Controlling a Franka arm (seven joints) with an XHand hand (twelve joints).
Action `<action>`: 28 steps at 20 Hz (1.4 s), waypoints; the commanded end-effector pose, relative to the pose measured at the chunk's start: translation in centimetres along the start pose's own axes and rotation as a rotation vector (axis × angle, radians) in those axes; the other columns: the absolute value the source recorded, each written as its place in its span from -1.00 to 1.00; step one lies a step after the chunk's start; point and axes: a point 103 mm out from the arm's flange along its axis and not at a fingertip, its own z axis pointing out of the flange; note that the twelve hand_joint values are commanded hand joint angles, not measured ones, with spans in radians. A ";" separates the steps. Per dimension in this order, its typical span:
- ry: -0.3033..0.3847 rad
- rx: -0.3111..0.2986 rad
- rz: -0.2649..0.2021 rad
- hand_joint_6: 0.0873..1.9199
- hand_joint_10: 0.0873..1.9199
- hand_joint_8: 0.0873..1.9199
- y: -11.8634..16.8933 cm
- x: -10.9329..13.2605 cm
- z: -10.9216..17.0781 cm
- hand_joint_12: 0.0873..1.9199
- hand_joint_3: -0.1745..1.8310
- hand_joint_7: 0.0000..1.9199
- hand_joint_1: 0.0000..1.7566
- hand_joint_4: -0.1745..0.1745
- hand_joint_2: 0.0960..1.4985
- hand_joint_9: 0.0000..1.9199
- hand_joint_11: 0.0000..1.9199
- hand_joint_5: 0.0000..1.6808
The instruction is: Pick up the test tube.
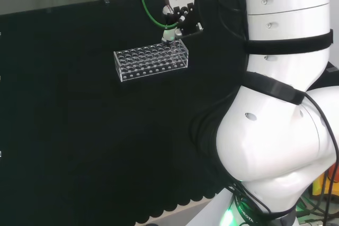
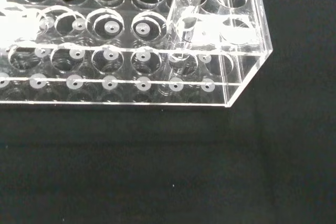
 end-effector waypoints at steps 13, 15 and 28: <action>0.192 -0.181 0.134 -0.47 -0.56 -0.61 2.0 0.1 -0.7 -0.13 -0.51 0.77 0.38 -1.00 0.06 0.62 0.25 0.50; 0.199 -0.173 0.136 -0.49 -0.57 -0.60 2.1 0.2 -0.9 -0.15 -0.45 0.78 0.38 -1.00 0.02 0.65 0.27 0.52; 0.221 -0.179 0.125 -0.48 -0.59 -0.57 1.2 -0.3 -3.4 -0.15 -0.32 0.78 0.39 -1.00 -0.09 0.68 0.26 0.54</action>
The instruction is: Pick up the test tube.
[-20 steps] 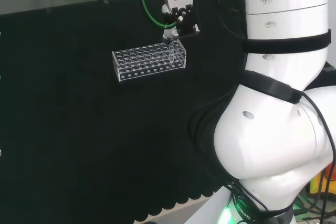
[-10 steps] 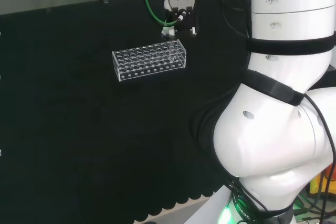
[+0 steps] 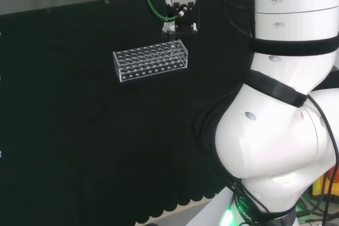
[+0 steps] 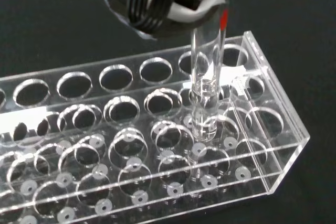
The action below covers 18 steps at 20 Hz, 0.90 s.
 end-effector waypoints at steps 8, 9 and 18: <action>0.025 -0.034 -0.012 -0.47 -0.59 -0.57 -0.9 -0.3 -5.4 -0.15 -0.31 0.78 0.39 -1.00 -0.10 0.69 0.25 0.54; 0.028 -0.037 -0.012 -0.47 -0.59 -0.57 -1.0 -0.3 -6.1 -0.15 -0.31 0.78 0.39 -1.00 -0.10 0.69 0.25 0.54; 0.048 -0.102 -0.010 -0.47 -0.59 -0.57 -2.0 -0.5 -12.9 -0.15 -0.30 0.78 0.39 -1.00 -0.11 0.69 0.25 0.54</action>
